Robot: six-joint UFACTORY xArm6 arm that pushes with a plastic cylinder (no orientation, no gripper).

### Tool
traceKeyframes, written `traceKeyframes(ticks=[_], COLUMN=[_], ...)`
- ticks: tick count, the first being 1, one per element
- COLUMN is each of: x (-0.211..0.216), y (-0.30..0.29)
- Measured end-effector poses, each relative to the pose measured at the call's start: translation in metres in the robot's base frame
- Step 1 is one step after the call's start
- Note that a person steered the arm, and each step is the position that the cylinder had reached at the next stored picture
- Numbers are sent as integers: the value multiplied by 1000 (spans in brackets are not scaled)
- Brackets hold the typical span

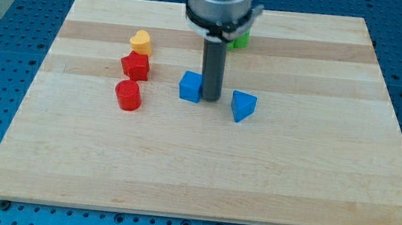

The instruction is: Place the blue cube parallel to the red star

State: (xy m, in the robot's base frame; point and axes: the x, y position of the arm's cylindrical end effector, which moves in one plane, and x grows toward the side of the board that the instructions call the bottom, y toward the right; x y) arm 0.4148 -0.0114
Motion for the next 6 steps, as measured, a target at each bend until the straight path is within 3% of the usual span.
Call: traceKeyframes(ticks=[6], x=[25], y=[-86])
